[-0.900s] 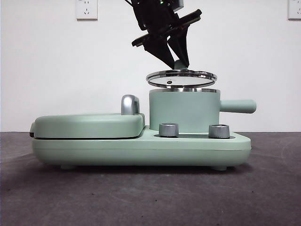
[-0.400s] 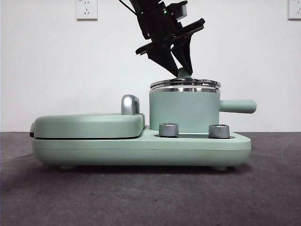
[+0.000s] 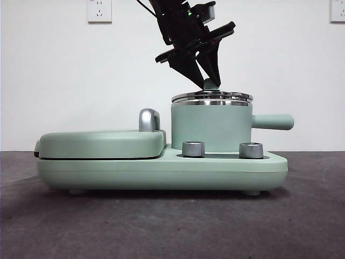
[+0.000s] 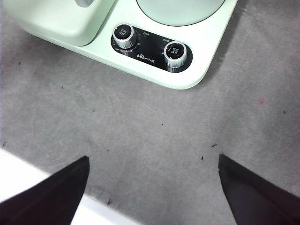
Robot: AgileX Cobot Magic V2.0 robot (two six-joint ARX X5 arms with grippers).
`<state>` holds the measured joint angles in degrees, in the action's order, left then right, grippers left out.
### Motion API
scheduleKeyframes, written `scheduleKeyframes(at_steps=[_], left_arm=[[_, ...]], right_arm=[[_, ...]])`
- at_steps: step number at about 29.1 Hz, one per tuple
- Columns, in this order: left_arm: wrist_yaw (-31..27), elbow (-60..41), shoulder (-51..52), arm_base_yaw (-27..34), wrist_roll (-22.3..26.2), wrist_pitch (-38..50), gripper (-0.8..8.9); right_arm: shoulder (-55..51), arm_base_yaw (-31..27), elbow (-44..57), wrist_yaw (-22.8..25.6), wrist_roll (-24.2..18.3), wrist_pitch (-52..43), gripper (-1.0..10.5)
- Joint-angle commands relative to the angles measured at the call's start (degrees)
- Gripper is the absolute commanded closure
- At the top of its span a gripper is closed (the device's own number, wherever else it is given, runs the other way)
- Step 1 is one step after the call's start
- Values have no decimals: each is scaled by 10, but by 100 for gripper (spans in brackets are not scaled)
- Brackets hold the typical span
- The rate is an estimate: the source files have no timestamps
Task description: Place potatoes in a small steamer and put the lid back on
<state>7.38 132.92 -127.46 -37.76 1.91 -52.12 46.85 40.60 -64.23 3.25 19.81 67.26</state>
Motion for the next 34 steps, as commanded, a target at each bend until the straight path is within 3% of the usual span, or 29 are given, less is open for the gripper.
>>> scheduleKeyframes(at_steps=[1, 11, 26, 28, 34], left_arm=[[0, 23, -14, -10, 14, 5, 797], [-5, 22, -16, -21, 54, 3, 797], [0, 22, -16, -20, 45, -27, 794], [-1, 22, -16, -20, 45, -24, 774], [-1, 23, -16, -20, 45, -22, 533]], right_arm=[[2, 6, -6, 2, 8, -4, 508], [2, 6, -6, 2, 7, -4, 508], [2, 6, -6, -2, 9, -7, 508], [2, 6, -6, -2, 9, -9, 508], [2, 6, -6, -2, 9, -9, 508]])
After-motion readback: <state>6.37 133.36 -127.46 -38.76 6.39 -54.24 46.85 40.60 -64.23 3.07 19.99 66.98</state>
